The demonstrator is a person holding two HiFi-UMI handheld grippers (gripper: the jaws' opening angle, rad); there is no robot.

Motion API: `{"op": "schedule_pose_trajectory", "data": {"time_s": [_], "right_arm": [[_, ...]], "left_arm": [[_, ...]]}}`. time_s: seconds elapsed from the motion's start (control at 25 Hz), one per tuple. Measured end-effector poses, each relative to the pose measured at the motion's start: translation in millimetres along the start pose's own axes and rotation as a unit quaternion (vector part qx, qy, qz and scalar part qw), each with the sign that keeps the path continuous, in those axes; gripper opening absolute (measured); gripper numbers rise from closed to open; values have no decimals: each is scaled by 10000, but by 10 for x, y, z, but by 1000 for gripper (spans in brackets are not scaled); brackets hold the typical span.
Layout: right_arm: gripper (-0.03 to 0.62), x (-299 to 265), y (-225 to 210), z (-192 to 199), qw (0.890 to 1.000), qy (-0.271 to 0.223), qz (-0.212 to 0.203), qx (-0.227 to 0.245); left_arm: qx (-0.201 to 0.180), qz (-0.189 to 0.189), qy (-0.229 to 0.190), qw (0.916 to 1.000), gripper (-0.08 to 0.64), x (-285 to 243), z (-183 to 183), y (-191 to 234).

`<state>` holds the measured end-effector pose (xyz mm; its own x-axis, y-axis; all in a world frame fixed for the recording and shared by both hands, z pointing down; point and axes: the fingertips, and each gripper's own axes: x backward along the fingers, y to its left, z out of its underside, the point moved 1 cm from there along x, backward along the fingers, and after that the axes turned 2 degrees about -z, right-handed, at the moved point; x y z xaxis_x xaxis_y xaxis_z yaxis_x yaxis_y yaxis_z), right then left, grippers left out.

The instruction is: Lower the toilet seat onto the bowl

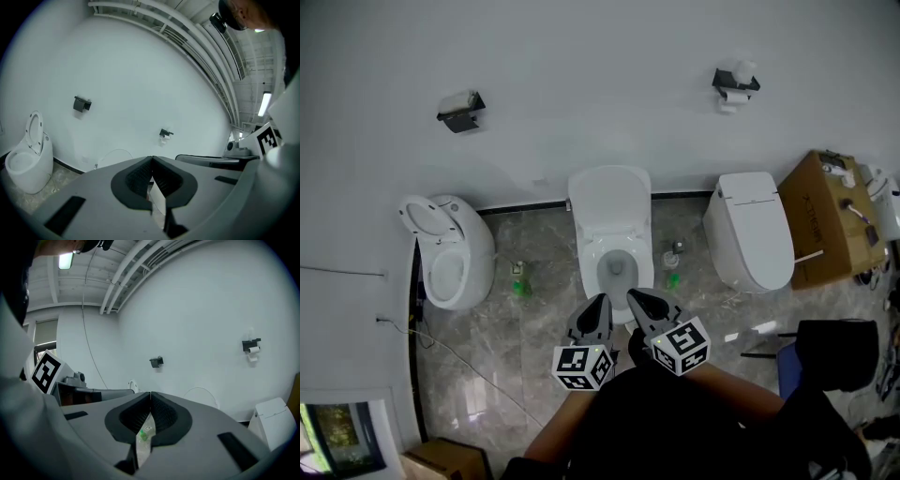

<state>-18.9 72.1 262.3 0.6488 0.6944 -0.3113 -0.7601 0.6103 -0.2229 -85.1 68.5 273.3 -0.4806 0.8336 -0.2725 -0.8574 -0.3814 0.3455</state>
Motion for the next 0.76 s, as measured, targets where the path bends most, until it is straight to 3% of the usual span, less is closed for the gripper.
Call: {"op": "schedule_pose_trajectory", "data": {"time_s": [0.24, 0.48, 0.76], "right_arm": [[32, 53, 169, -104, 9995, -202, 89, 240], [31, 77, 318, -87, 9992, -237, 150, 273], [31, 71, 503, -35, 9993, -249, 165, 222]], "left_arm": [[-178, 8, -58, 9998, 15, 133, -40, -11], [18, 55, -134, 9999, 15, 270, -51, -10], [-22, 67, -150, 9999, 15, 430, -18, 47]]}}
